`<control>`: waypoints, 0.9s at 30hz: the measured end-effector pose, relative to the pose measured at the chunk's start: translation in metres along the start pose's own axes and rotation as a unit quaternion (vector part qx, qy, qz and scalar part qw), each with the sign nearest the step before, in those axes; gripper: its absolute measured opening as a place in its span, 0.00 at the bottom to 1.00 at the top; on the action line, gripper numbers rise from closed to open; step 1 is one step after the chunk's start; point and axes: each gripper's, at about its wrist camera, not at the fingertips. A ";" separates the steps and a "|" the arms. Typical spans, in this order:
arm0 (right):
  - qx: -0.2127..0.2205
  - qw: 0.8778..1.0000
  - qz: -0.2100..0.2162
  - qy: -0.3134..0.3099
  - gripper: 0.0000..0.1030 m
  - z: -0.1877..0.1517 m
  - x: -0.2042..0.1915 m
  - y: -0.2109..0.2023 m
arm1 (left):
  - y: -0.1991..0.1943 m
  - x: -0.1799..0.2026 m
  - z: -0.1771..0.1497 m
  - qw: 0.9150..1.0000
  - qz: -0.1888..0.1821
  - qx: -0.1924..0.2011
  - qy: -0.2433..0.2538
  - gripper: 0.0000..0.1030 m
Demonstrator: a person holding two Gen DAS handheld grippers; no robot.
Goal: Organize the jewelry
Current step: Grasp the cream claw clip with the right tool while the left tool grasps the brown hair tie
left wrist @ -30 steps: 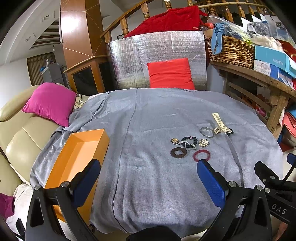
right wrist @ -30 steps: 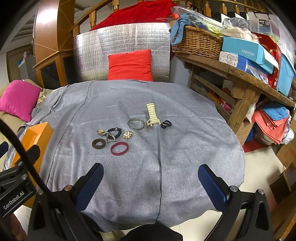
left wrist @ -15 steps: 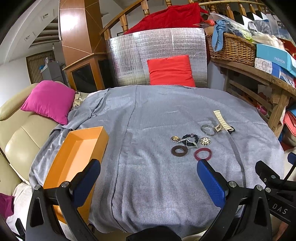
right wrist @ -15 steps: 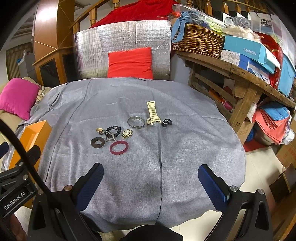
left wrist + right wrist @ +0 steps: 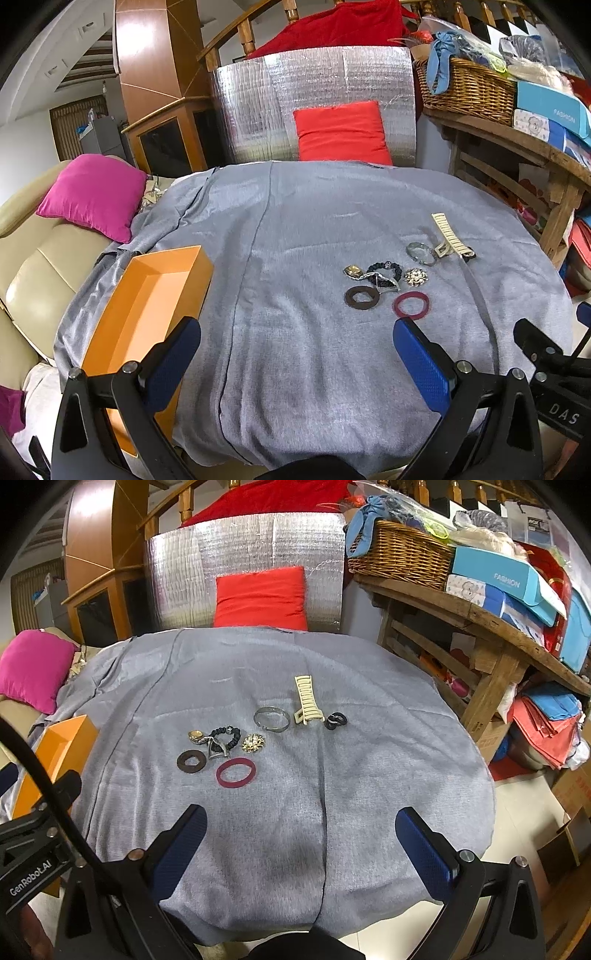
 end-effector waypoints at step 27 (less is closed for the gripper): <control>-0.055 0.993 0.104 0.032 0.74 0.131 0.042 0.218 | 0.183 0.020 0.020 0.973 -0.185 -0.138 0.006 0.71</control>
Point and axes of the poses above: each gripper's, at about its wrist camera, not at the fingertips, and y roughly the way its jaws point, x to its right, z to its top, and after that the axes turned 4 degrees about -z, right-handed
